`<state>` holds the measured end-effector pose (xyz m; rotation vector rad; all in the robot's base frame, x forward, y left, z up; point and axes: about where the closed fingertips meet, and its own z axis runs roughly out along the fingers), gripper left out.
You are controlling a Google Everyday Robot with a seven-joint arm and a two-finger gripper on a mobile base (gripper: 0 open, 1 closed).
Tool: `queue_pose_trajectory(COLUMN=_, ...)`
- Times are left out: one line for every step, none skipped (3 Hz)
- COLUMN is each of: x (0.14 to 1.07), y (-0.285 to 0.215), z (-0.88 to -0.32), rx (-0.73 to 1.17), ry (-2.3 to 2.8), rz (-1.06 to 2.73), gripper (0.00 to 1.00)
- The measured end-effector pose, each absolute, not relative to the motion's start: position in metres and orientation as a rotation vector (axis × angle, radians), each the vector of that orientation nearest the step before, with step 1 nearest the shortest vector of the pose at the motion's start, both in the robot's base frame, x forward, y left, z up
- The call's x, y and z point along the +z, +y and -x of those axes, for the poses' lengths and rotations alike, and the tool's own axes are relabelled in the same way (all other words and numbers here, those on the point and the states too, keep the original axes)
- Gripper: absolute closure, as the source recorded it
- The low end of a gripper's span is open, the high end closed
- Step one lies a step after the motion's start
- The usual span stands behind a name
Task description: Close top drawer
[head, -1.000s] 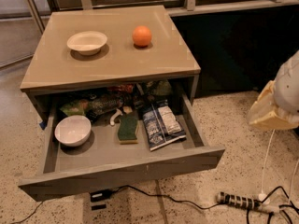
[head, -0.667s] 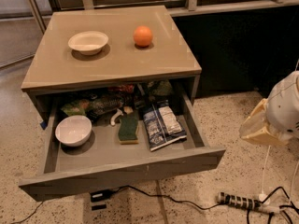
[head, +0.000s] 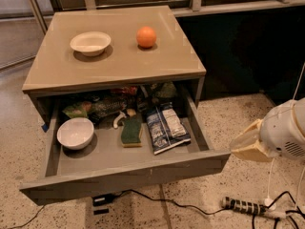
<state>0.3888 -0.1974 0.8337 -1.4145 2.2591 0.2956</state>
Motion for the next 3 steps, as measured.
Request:
queue_pose_trajectory(x=0.833, y=-0.192, z=-0.39, rx=0.332, ry=2.251, rz=1.391, gripper=1.0)
queue_pose_trajectory(x=0.83, y=-0.189, z=-0.385, rx=0.342, ry=2.252, rz=1.393, gripper=1.0)
queue_pose_trajectory(x=0.818, y=-0.182, z=-0.375, rx=0.37, ry=2.254, rz=1.375, gripper=1.0)
